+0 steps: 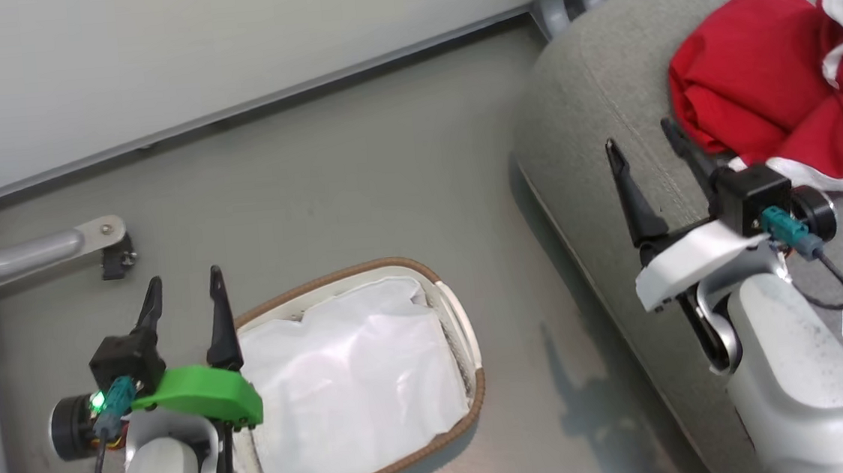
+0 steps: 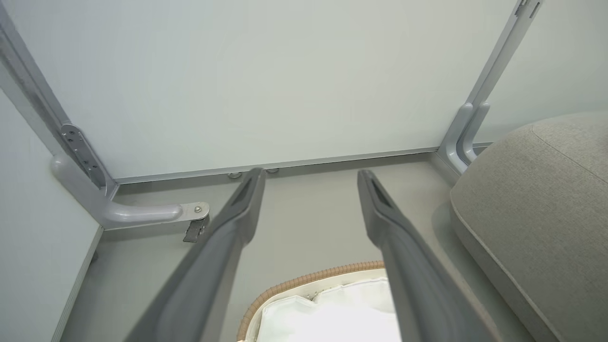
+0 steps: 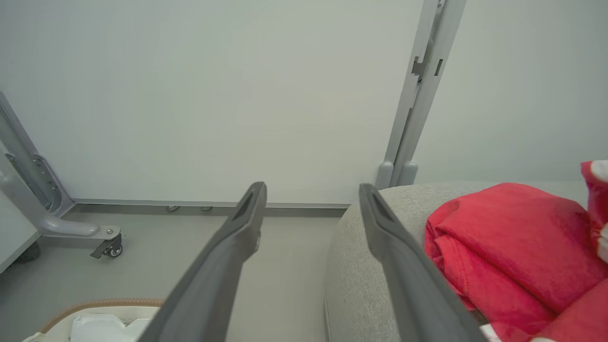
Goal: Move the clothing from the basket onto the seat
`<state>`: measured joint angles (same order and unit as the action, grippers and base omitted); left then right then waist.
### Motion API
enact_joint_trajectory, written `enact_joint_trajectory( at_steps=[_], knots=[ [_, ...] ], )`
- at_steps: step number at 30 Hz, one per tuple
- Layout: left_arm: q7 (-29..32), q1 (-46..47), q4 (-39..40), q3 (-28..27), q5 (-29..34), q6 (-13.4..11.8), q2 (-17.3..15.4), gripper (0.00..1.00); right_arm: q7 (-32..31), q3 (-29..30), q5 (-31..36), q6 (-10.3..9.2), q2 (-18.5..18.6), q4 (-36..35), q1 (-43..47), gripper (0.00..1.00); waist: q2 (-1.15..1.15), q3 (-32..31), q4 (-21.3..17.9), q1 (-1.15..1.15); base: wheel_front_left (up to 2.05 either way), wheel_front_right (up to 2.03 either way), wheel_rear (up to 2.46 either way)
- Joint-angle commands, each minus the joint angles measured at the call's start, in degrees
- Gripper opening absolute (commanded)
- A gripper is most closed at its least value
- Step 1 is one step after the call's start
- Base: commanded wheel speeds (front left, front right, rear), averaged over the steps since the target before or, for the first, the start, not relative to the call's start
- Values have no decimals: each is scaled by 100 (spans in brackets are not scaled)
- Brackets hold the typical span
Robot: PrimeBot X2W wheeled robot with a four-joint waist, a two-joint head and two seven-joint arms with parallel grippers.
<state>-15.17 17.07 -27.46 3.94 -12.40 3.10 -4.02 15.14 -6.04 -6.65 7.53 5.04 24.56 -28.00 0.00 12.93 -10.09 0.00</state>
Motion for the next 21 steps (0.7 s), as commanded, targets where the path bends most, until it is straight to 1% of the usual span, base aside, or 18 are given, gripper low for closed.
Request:
enact_joint_trajectory(
  at_steps=[1,7,10,16,21],
  knots=[
    [4,-168,48,-114,102,38,10,100,0,52,-7,-8,-12,-4,173,100,0,-339,339,0,0,0,0],
    [4,-789,95,-543,327,73,53,100,0,97,-79,-8,-123,81,650,100,0,-640,488,0,0,0,0],
    [4,-1055,123,-711,332,76,79,100,0,118,-90,-8,-140,104,871,100,0,-773,539,0,0,0,0],
    [4,-1466,299,-850,209,139,107,100,0,158,-141,-8,-169,167,1262,100,0,-986,617,0,0,0,0],
    [4,-1710,344,-837,-178,253,104,100,0,184,-209,-8,-176,233,1440,100,0,-1117,646,0,0,0,0]
  ],
)
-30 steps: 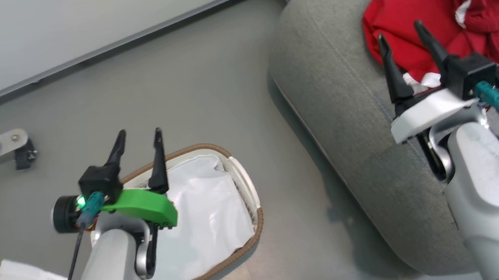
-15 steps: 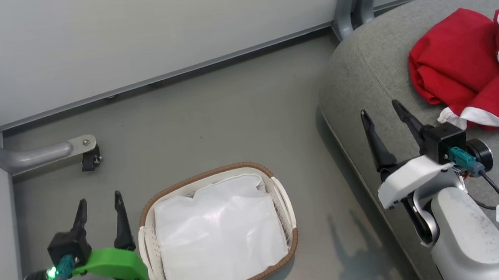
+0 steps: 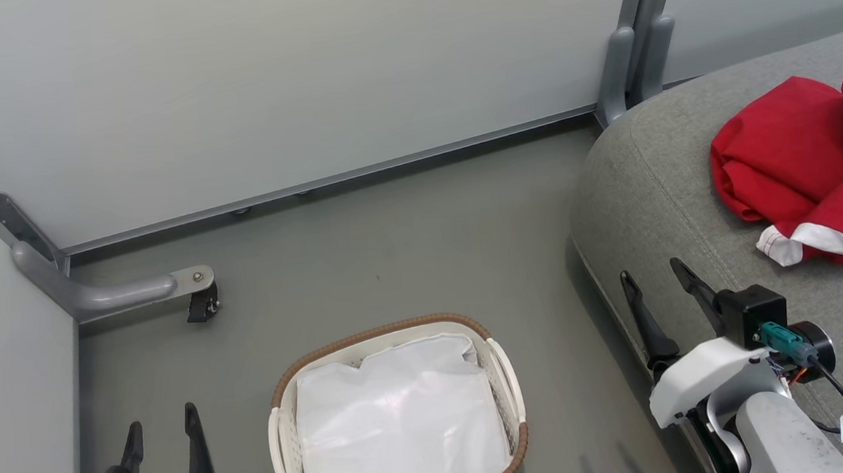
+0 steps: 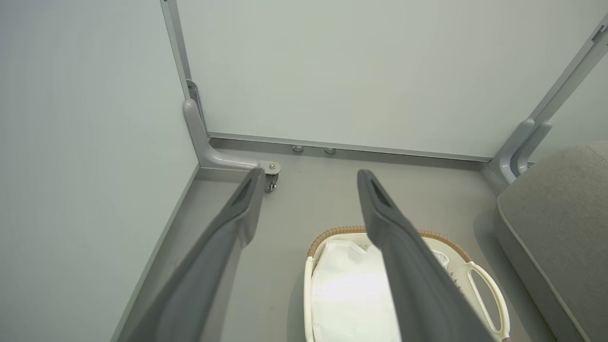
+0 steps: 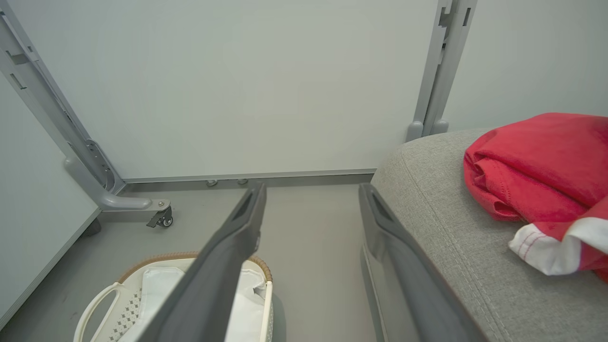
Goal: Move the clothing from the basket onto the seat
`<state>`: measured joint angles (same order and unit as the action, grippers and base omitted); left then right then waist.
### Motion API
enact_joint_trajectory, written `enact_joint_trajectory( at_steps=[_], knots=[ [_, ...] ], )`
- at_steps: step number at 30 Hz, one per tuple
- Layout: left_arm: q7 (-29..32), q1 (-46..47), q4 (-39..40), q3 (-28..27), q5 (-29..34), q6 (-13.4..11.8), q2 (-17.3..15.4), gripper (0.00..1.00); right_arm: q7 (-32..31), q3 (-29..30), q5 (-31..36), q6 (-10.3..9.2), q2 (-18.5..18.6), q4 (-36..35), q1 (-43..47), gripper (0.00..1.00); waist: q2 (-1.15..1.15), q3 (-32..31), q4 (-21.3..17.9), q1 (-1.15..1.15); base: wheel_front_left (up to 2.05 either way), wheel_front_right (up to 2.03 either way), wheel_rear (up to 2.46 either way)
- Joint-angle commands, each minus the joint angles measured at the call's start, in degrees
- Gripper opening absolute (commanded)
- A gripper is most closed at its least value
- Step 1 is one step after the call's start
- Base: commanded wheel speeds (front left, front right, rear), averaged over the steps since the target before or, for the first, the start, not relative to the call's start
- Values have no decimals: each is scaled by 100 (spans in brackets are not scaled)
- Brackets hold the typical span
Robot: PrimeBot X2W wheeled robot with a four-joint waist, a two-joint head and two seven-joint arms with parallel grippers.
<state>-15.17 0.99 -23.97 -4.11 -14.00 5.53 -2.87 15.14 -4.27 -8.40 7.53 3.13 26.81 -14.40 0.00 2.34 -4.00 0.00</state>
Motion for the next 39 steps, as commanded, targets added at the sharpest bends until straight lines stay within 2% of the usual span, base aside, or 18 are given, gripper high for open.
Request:
enact_joint_trajectory(
  at_steps=[1,2,6,21,39],
  knots=[
    [4,-122,-7,-42,-48,33,-11,100,0,7,-35,-8,14,14,111,100,0,-72,40,0,0,0,0],
    [0,-68,-10,-33,-63,33,1,0,0,-2,-14,0,-2,4,31,0,0,-49,20,0,0,0,0],
    [23,-91,-188,-37,-100,38,31,0,-18,5,-50,0,-44,167,163,0,0,-63,27,0,0,0,0],
    [457,49,40,-88,-1623,71,22,0,-454,230,-1694,-1,-38,-122,284,0,0,-81,72,0,0,0,0],
    [864,173,291,-117,-3135,104,12,0,-861,430,-3320,-2,-31,-421,421,0,0,-103,125,0,0,0,0]
  ],
)
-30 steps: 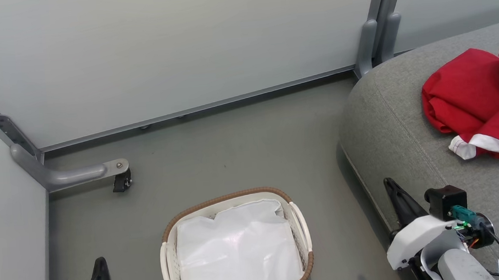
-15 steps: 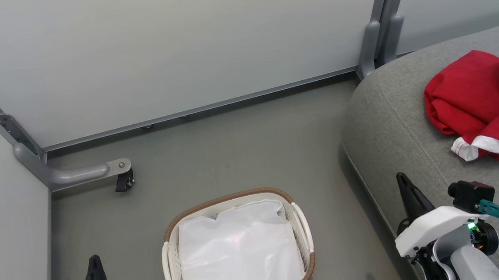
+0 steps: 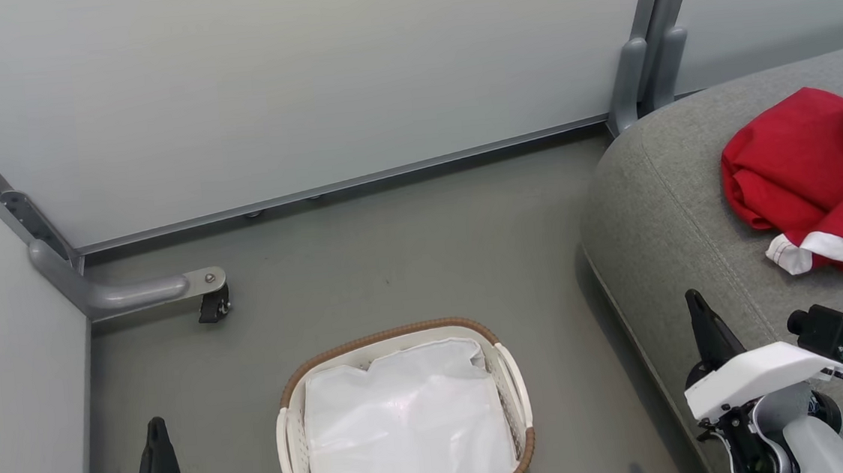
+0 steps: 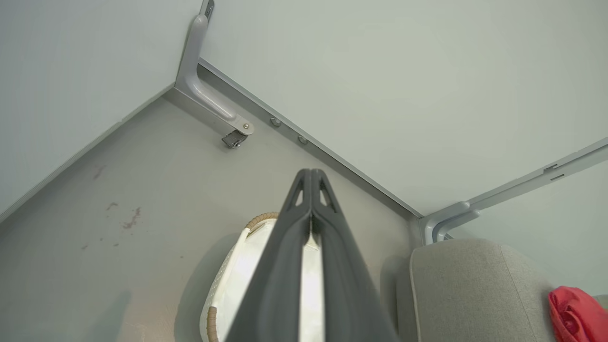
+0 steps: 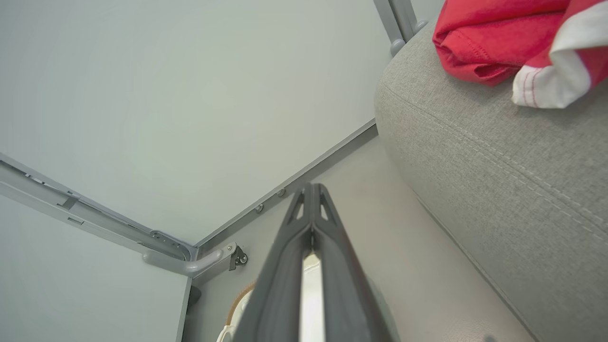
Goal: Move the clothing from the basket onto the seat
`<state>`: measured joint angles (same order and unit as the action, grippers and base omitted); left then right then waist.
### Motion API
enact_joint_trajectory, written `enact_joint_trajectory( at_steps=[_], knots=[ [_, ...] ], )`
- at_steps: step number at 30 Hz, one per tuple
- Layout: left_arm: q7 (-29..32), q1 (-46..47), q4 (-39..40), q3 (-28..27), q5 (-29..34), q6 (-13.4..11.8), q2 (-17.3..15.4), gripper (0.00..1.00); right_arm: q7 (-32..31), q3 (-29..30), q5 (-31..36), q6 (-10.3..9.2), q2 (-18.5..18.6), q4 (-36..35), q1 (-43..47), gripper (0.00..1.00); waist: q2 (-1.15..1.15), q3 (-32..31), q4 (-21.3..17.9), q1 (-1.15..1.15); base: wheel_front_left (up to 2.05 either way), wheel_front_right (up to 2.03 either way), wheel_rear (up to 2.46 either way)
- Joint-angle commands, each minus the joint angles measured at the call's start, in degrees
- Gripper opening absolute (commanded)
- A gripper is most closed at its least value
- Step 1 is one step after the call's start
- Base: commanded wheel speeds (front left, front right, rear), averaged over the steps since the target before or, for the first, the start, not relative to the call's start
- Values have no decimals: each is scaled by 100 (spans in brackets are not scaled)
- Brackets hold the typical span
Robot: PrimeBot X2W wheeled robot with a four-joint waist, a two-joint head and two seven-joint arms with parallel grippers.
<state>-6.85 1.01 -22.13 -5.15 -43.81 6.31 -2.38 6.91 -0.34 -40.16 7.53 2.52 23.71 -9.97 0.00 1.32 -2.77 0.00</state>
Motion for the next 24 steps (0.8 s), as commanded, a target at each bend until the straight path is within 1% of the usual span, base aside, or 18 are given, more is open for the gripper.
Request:
enact_joint_trajectory(
  at_steps=[1,24],
  knots=[
    [49,176,118,-16,-218,26,-38,0,-55,45,-215,-2,29,-123,-16,0,0,-2,5,0,0,0,0],
    [481,312,354,-62,-1754,63,-49,0,-491,265,-1878,-3,36,-418,117,0,0,-30,73,0,0,0,0]
  ],
)
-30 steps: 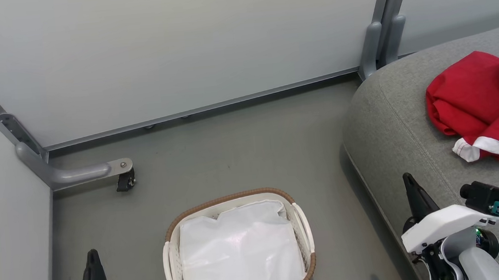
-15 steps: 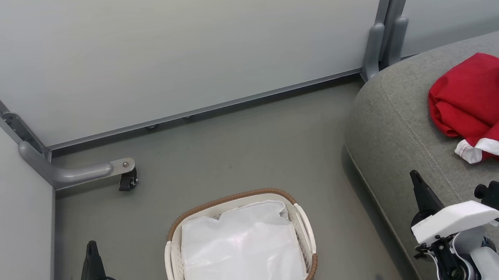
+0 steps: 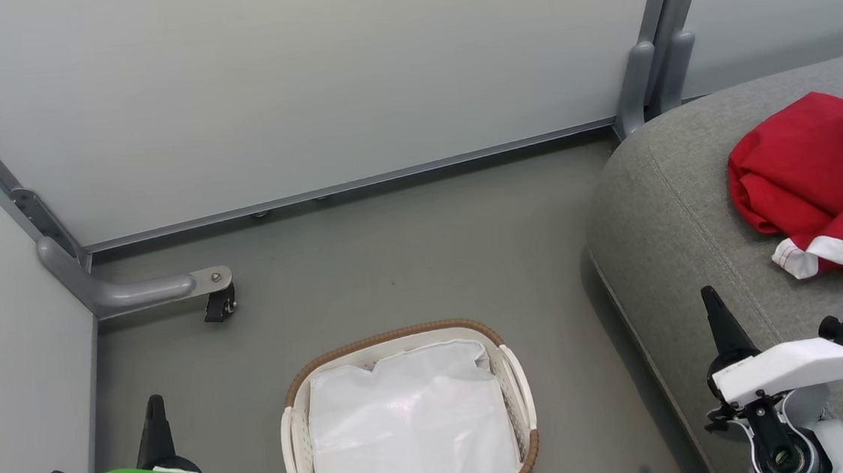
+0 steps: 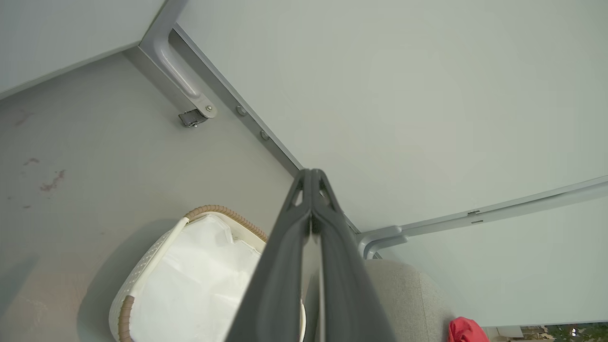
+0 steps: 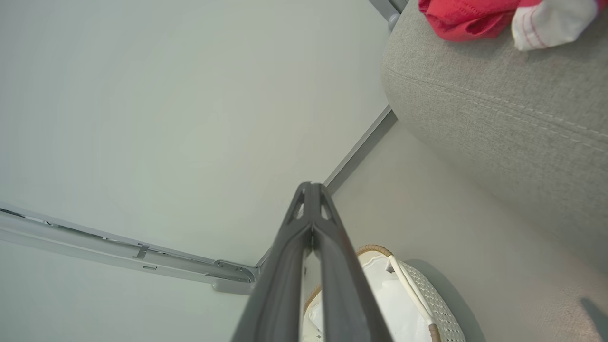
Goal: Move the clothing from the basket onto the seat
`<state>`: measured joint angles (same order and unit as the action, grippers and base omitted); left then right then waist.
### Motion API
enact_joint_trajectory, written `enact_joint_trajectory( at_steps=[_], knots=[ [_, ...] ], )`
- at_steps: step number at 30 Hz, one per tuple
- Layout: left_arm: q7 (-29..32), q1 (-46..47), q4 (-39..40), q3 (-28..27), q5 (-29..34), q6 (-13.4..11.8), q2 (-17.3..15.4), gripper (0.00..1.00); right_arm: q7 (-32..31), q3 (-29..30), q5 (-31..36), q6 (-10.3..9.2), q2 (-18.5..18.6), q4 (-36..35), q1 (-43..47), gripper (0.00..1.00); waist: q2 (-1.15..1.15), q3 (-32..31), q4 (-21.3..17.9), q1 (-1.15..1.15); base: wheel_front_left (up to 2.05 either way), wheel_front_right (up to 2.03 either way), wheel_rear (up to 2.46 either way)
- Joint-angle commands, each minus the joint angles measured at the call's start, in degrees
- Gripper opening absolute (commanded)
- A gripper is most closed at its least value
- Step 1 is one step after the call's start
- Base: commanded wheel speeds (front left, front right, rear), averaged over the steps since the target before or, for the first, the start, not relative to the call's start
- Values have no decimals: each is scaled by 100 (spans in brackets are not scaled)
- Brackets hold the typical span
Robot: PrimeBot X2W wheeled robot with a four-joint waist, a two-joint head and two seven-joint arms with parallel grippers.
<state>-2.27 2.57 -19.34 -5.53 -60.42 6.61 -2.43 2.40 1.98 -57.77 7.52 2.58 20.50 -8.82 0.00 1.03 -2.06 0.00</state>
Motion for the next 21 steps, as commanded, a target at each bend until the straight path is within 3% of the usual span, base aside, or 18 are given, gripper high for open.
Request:
enact_joint_trajectory(
  at_steps=[1,21],
  knots=[
    [39,162,85,-26,-161,35,-44,0,-53,42,-188,-2,31,-108,10,0,0,-2,5,0,0,0,0],
    [342,252,249,-59,-1246,53,-52,0,-356,196,-1352,-3,37,-310,104,0,0,-26,64,0,0,0,0]
  ],
)
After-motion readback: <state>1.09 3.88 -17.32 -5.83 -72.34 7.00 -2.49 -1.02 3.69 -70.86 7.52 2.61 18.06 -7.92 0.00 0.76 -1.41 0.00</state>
